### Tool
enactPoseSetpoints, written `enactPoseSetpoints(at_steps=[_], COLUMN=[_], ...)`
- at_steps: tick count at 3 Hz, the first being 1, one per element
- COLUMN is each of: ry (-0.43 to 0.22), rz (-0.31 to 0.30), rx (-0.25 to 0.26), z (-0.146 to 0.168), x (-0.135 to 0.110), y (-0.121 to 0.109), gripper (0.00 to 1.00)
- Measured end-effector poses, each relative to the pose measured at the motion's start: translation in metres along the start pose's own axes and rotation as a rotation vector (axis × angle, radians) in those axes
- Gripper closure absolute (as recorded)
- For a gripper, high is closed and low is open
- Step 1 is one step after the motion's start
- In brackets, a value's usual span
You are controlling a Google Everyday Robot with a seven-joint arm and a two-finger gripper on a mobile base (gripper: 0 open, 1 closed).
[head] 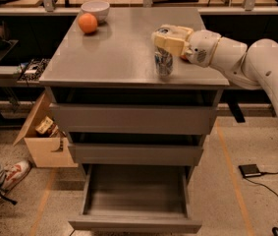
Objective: Pick redbull can from bottom drawer and place on counter
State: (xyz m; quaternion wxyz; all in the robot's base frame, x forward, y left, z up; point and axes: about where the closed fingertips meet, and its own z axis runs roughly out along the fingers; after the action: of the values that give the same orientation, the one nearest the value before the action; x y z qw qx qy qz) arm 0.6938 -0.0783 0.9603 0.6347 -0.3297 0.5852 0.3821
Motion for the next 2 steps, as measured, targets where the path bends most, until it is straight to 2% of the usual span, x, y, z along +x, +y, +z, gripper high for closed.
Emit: enactPoseSetpoints(at_steps=[2], ry=[-0.044], rz=[0.030], rx=[0.014], z=[0.0224], x=[0.0163], y=[-0.0129], gripper=[1.00])
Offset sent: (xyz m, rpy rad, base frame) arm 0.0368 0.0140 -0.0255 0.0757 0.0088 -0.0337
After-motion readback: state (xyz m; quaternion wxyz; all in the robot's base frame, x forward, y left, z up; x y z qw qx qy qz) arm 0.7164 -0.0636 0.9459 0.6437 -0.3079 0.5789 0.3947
